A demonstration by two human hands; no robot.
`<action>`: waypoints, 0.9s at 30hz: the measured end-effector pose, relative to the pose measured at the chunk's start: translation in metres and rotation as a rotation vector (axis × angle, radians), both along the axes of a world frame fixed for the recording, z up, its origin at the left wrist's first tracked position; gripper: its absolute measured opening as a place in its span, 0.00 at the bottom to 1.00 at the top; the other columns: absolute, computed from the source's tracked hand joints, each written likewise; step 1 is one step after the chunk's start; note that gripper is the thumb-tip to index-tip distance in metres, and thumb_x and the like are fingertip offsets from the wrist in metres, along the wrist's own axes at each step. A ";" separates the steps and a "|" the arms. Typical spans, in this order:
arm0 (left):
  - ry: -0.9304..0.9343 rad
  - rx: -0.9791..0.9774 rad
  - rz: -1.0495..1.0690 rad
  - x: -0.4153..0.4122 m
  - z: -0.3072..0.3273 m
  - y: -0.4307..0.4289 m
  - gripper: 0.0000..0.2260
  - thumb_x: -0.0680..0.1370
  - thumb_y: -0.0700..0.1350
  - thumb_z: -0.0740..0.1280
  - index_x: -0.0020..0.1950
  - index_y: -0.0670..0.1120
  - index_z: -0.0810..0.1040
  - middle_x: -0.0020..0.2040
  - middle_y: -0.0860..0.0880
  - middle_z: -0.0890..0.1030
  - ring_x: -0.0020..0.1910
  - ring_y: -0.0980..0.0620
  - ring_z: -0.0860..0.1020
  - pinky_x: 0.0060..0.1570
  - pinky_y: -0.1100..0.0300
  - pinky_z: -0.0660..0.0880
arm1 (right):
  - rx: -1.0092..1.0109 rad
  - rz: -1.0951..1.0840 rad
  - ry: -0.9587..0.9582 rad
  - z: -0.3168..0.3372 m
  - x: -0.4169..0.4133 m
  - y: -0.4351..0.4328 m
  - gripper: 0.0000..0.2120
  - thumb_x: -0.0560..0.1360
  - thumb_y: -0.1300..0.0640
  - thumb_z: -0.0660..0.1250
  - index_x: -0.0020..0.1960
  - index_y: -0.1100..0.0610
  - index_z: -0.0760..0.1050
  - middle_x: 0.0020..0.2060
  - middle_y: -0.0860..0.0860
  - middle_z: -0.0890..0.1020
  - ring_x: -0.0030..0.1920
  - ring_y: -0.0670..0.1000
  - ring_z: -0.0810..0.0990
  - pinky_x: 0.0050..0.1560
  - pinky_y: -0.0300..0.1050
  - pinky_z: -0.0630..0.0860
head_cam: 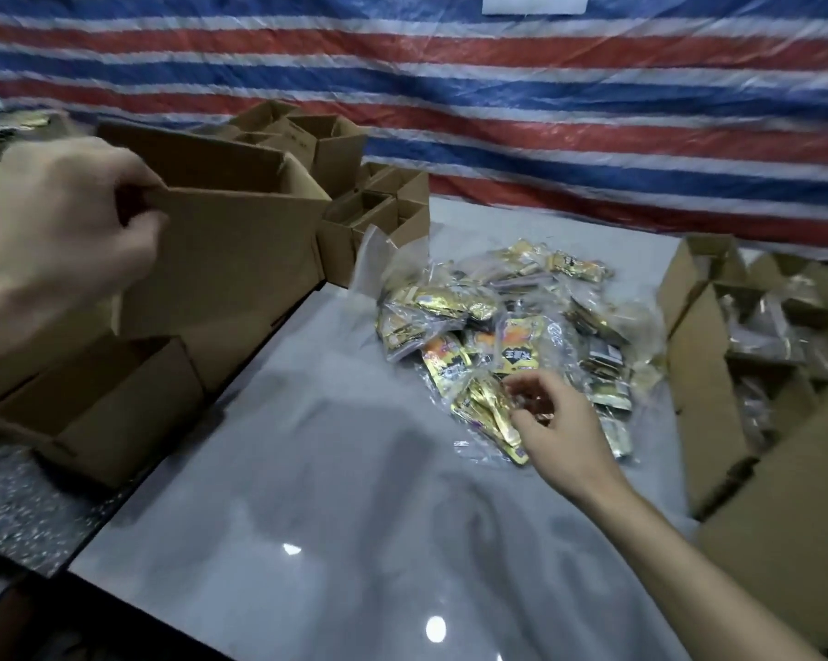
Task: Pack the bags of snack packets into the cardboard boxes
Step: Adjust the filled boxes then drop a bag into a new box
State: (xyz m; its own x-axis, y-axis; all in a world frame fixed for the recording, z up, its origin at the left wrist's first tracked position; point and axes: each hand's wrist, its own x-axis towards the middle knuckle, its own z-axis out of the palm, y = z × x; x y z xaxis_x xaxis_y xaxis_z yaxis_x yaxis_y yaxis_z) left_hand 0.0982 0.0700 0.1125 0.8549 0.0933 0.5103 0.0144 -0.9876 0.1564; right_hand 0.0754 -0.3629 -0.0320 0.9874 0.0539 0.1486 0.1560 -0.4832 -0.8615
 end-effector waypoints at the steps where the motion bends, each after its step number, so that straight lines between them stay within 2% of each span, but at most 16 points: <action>1: -0.018 -0.005 -0.087 -0.014 -0.002 -0.017 0.11 0.77 0.49 0.66 0.59 0.52 0.73 0.53 0.44 0.78 0.52 0.40 0.79 0.50 0.40 0.80 | 0.019 -0.006 -0.009 0.002 -0.001 -0.001 0.14 0.74 0.64 0.67 0.53 0.46 0.77 0.45 0.42 0.82 0.44 0.41 0.80 0.42 0.31 0.72; 3: 0.004 -0.043 -0.253 -0.040 -0.005 -0.052 0.11 0.76 0.50 0.68 0.57 0.52 0.75 0.50 0.49 0.78 0.48 0.47 0.80 0.46 0.47 0.81 | 0.096 -0.036 0.001 0.006 -0.006 -0.003 0.12 0.76 0.58 0.69 0.57 0.46 0.75 0.48 0.43 0.81 0.45 0.41 0.80 0.43 0.32 0.74; 4: 0.042 -0.020 -0.347 -0.054 -0.009 -0.068 0.11 0.75 0.50 0.68 0.57 0.52 0.77 0.49 0.53 0.77 0.47 0.52 0.79 0.46 0.53 0.80 | 0.151 -0.058 0.014 0.008 -0.010 -0.004 0.12 0.76 0.55 0.70 0.59 0.46 0.74 0.49 0.43 0.81 0.46 0.41 0.80 0.44 0.33 0.75; 7: 0.116 -0.089 -0.520 -0.082 -0.023 -0.119 0.09 0.73 0.50 0.69 0.53 0.55 0.79 0.46 0.63 0.76 0.45 0.61 0.78 0.41 0.68 0.77 | 0.306 -0.153 0.055 0.008 -0.025 -0.013 0.18 0.77 0.44 0.68 0.64 0.46 0.71 0.53 0.41 0.79 0.54 0.38 0.79 0.55 0.39 0.76; 9: 0.164 -0.194 -0.621 -0.091 -0.043 -0.147 0.06 0.73 0.49 0.69 0.50 0.55 0.80 0.44 0.64 0.77 0.44 0.62 0.78 0.39 0.69 0.77 | 0.356 -0.206 0.104 0.004 -0.037 -0.023 0.22 0.74 0.34 0.62 0.65 0.41 0.70 0.56 0.34 0.77 0.59 0.37 0.77 0.60 0.43 0.73; 11: 0.245 -0.287 -0.679 -0.091 -0.069 -0.170 0.04 0.74 0.43 0.72 0.46 0.50 0.82 0.42 0.61 0.78 0.41 0.61 0.79 0.39 0.66 0.77 | 0.363 -0.234 0.139 -0.002 -0.048 -0.033 0.20 0.74 0.30 0.60 0.62 0.35 0.70 0.58 0.29 0.73 0.60 0.30 0.72 0.60 0.34 0.69; 13: 0.328 -0.344 -0.729 -0.089 -0.100 -0.187 0.05 0.74 0.37 0.74 0.45 0.47 0.83 0.40 0.57 0.79 0.39 0.60 0.78 0.39 0.64 0.76 | 0.357 -0.264 0.162 -0.012 -0.058 -0.042 0.15 0.75 0.34 0.61 0.60 0.36 0.71 0.57 0.28 0.73 0.56 0.23 0.70 0.53 0.22 0.66; 14: 0.374 -0.374 -0.747 -0.090 -0.116 -0.196 0.05 0.74 0.36 0.74 0.45 0.46 0.82 0.41 0.56 0.80 0.39 0.60 0.78 0.40 0.64 0.76 | 0.362 -0.279 0.181 -0.018 -0.062 -0.047 0.13 0.76 0.39 0.62 0.60 0.39 0.73 0.57 0.31 0.75 0.55 0.24 0.72 0.51 0.22 0.67; 17: 0.476 -0.436 -0.740 -0.094 -0.166 -0.215 0.04 0.76 0.36 0.72 0.45 0.45 0.82 0.42 0.53 0.80 0.41 0.59 0.78 0.43 0.59 0.77 | 0.342 -0.307 0.283 -0.039 -0.073 -0.062 0.09 0.79 0.50 0.67 0.58 0.48 0.80 0.54 0.38 0.82 0.57 0.34 0.77 0.52 0.28 0.69; 20: 0.542 -0.447 -0.755 -0.098 -0.199 -0.229 0.00 0.78 0.42 0.69 0.47 0.47 0.79 0.45 0.54 0.78 0.43 0.56 0.78 0.46 0.52 0.78 | 0.268 -0.357 0.345 -0.058 -0.080 -0.072 0.12 0.78 0.61 0.68 0.57 0.47 0.80 0.54 0.40 0.80 0.56 0.40 0.76 0.52 0.28 0.67; 23: 0.462 -0.351 -0.748 -0.102 -0.202 -0.237 0.13 0.76 0.62 0.65 0.56 0.57 0.74 0.52 0.63 0.76 0.38 0.63 0.75 0.40 0.62 0.77 | 0.214 -0.397 0.335 -0.068 -0.078 -0.077 0.19 0.79 0.70 0.63 0.51 0.46 0.78 0.50 0.39 0.79 0.48 0.33 0.74 0.43 0.20 0.66; 24: 0.401 -0.368 -0.747 -0.101 -0.199 -0.238 0.16 0.76 0.66 0.63 0.59 0.60 0.72 0.54 0.65 0.75 0.36 0.64 0.75 0.37 0.64 0.76 | 0.202 -0.402 0.321 -0.070 -0.075 -0.079 0.19 0.78 0.71 0.62 0.49 0.46 0.78 0.48 0.40 0.80 0.47 0.32 0.74 0.42 0.19 0.66; 27: 0.231 -0.595 -0.677 -0.081 -0.194 -0.239 0.14 0.79 0.64 0.57 0.59 0.59 0.73 0.51 0.63 0.77 0.33 0.60 0.76 0.36 0.62 0.74 | 0.205 -0.401 0.319 -0.071 -0.068 -0.084 0.17 0.79 0.71 0.61 0.48 0.50 0.78 0.46 0.44 0.82 0.47 0.35 0.75 0.43 0.20 0.67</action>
State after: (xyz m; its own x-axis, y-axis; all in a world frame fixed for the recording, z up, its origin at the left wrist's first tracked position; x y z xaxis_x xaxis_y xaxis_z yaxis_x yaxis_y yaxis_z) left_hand 0.0171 -0.1695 -0.0811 0.8973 -0.2704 0.3490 -0.4415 -0.5549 0.7051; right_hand 0.0077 -0.4470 -0.1032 0.9225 -0.3342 -0.1932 -0.2896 -0.2680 -0.9189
